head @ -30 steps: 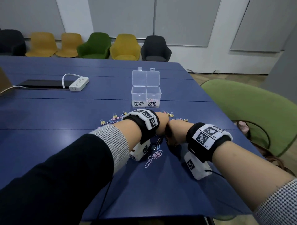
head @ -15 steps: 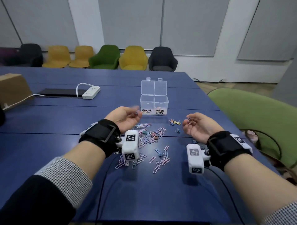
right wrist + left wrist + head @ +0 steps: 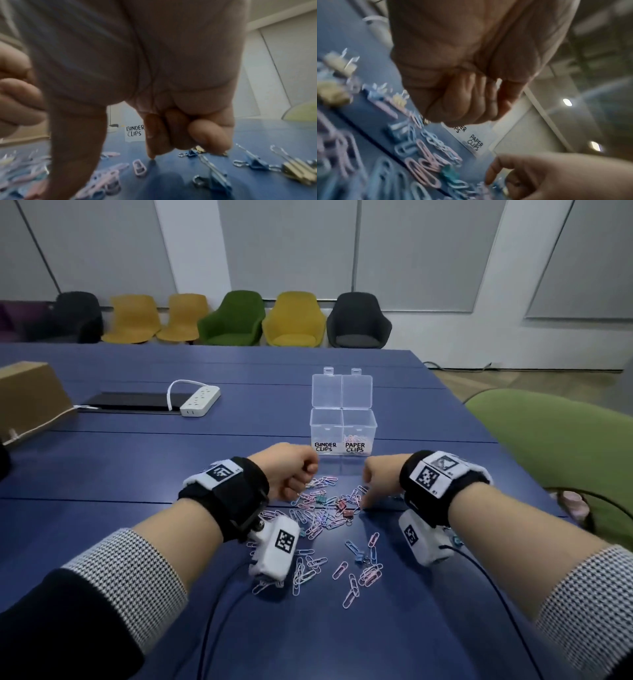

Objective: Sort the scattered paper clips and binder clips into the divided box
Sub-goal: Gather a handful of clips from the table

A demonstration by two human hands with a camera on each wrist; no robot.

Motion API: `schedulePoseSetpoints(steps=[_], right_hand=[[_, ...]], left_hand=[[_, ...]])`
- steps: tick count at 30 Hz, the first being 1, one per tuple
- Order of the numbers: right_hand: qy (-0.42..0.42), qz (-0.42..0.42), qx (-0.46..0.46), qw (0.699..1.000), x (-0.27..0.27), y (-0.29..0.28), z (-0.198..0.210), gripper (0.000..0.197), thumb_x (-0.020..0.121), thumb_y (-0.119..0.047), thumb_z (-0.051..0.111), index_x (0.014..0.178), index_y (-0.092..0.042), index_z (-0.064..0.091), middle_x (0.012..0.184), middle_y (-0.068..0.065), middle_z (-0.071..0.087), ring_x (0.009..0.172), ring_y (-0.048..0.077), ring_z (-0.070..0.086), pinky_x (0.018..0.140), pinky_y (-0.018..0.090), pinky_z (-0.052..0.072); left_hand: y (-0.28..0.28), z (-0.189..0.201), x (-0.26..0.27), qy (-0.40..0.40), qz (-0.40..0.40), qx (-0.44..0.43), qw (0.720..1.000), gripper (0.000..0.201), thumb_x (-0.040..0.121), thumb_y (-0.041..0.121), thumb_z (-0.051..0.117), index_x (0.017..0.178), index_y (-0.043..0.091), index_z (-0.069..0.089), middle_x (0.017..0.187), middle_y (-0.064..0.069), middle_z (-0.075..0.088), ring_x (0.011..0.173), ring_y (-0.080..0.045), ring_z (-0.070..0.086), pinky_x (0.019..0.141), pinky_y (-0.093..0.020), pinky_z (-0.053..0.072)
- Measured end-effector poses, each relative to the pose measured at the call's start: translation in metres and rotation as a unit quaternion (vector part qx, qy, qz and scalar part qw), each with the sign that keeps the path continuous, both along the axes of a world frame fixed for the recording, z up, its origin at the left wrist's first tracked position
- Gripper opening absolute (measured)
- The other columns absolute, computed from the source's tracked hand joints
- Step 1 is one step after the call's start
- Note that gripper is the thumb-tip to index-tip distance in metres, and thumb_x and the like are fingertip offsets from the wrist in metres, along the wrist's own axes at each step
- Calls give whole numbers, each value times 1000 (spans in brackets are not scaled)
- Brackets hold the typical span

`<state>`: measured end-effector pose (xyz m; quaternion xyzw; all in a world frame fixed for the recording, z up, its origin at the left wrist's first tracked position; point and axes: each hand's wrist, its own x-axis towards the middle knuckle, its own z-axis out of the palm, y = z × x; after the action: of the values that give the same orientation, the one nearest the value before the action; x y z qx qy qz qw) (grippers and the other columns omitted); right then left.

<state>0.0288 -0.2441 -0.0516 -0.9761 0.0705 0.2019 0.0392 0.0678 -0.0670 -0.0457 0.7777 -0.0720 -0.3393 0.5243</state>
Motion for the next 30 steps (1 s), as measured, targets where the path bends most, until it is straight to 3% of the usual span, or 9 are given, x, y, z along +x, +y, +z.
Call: schedulePoseSetpoints(steps=[2,5,12,18,22,24,26,27,30], right_hand=[[1,9,-6,1000,1,3,-4,51,61,-49,78,91,-12,60,88,5,68,84,26,65,78,32,53],[-16,32,4,999,3,6,-10,57,70,-43,76,111,-6,60,111,13,67,102,31,63,86,37,50],[15,107,-55,993,-1,21,-15,20,91,-28,56,91,-9,54,91,11,56,82,25,50,71,28,39],[27,127,-72,989,-17,27,-9,9,96,-19,44,92,-11,47,92,7,49,86,23,44,73,26,33],[-36,23,156,987,-33,10,-1,27,95,-14,41,68,-19,39,69,-2,41,71,21,41,63,27,31],[-69,-106,427,895,-45,-2,-3,32,92,-10,41,62,-19,37,60,0,36,51,16,30,50,25,23],[-77,-211,640,735,-55,-18,-7,34,89,-12,39,56,-18,38,53,0,33,44,13,22,46,23,17],[-67,-243,707,660,-60,-25,-8,36,87,-14,39,52,-17,40,51,0,34,42,12,24,43,21,18],[-75,-308,803,505,-72,-38,-10,27,74,-16,45,48,-12,41,54,4,44,40,13,37,34,17,26]], left_hand=[[0,0,-1,-123,-92,161,975,36,90,37,54,62,16,46,47,3,33,38,-14,27,42,-16,23],[-8,-3,-6,-245,-237,350,873,44,73,61,67,71,18,56,62,0,48,56,-19,42,56,-25,35],[-36,-10,-21,-354,-351,450,741,42,80,49,66,65,12,52,59,0,47,58,-19,47,54,-27,38],[-36,-10,-28,-377,-367,437,729,31,90,21,50,61,15,44,59,0,41,55,-17,39,50,-24,34],[-22,-5,-23,-361,-325,388,783,20,88,18,48,68,13,49,62,-4,44,57,-19,39,55,-26,36],[-12,0,-18,-313,-267,297,862,17,90,19,49,73,14,50,64,-1,45,56,-16,40,52,-24,34],[-2,2,-15,-166,-165,104,967,21,90,14,46,69,15,43,59,2,38,47,-13,31,45,-20,25],[2,3,-15,-82,-106,3,991,22,89,11,43,67,16,38,57,2,35,44,-11,26,42,-18,21],[13,1,-16,104,-2,-200,974,20,83,11,33,63,15,36,58,1,34,44,-10,28,38,-18,21]])
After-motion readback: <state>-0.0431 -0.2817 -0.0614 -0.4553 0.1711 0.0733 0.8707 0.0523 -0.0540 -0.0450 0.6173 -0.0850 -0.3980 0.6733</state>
